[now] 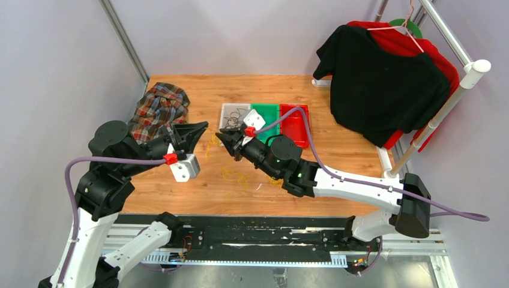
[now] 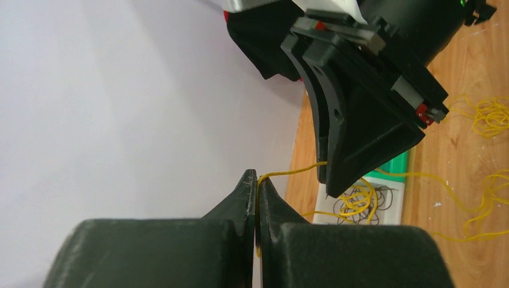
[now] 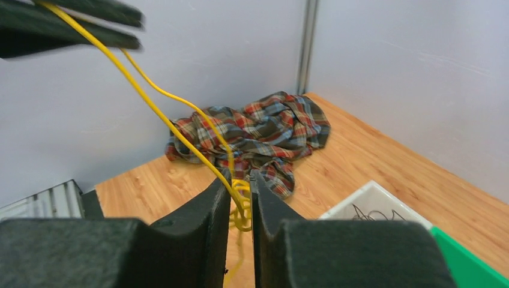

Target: Untangle the cables

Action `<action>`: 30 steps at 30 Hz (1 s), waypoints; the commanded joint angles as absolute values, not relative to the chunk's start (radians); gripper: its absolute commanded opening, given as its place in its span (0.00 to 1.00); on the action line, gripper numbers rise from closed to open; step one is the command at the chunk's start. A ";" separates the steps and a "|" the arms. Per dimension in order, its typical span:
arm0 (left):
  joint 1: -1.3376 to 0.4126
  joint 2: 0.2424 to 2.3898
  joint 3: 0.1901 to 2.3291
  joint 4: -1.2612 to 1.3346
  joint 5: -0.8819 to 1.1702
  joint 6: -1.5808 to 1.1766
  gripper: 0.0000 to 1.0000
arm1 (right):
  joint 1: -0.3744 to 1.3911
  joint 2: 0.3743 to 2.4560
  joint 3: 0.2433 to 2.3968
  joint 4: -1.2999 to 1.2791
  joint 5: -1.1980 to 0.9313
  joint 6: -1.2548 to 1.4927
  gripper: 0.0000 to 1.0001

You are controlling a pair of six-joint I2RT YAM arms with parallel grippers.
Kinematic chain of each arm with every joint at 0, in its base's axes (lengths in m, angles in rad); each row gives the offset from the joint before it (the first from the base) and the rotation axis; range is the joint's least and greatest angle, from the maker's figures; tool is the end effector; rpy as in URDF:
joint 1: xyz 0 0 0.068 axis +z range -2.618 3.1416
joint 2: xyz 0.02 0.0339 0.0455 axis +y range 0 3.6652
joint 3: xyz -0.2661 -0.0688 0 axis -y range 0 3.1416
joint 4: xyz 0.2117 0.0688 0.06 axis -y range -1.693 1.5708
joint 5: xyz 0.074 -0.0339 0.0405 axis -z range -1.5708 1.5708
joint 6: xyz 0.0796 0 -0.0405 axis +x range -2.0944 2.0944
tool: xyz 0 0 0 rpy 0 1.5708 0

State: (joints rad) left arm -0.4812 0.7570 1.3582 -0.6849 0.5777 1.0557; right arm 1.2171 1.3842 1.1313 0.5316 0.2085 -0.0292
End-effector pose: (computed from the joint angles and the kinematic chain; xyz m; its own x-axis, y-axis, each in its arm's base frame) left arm 0.0751 -0.0882 0.4537 0.7207 0.4461 -0.5306 0.4931 0.2081 0.8447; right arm 0.1321 0.3101 0.4219 0.1200 0.2426 -0.9627 -0.8457 0.5329 0.0289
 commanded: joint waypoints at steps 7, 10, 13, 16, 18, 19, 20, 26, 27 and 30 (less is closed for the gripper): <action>-0.486 0.782 1.490 -0.682 0.660 0.908 0.00 | 1.213 1.391 1.031 0.644 0.387 -0.043 0.15; -0.486 0.812 1.549 -0.682 0.677 0.814 0.01 | 1.204 1.420 0.995 0.669 0.413 -0.043 0.14; -0.486 0.842 1.617 -0.682 0.688 0.731 0.00 | 1.194 1.451 0.922 0.740 0.435 -0.034 0.14; -0.486 0.868 1.679 -0.682 0.697 0.675 0.00 | 1.192 1.495 0.859 0.810 0.503 -0.028 0.15; -0.486 0.884 1.717 -0.681 0.697 0.650 0.00 | 1.190 1.524 0.829 0.831 0.516 -0.021 0.15; -0.486 0.890 1.733 -0.682 0.697 0.644 0.00 | 1.190 1.534 0.817 0.837 0.521 -0.014 0.16; -0.486 0.897 1.749 -0.682 0.695 0.641 0.00 | 1.190 1.543 0.807 0.841 0.525 -0.008 0.17; -0.486 0.917 1.801 -0.682 0.676 0.648 0.00 | 1.192 1.556 0.736 0.875 0.524 0.048 0.35; -0.486 0.917 1.802 -0.683 0.674 0.653 0.00 | 1.192 1.556 0.726 0.874 0.526 0.055 0.35; -0.486 0.923 1.817 -0.682 0.670 0.661 0.00 | 1.192 1.553 0.704 0.877 0.535 0.075 0.33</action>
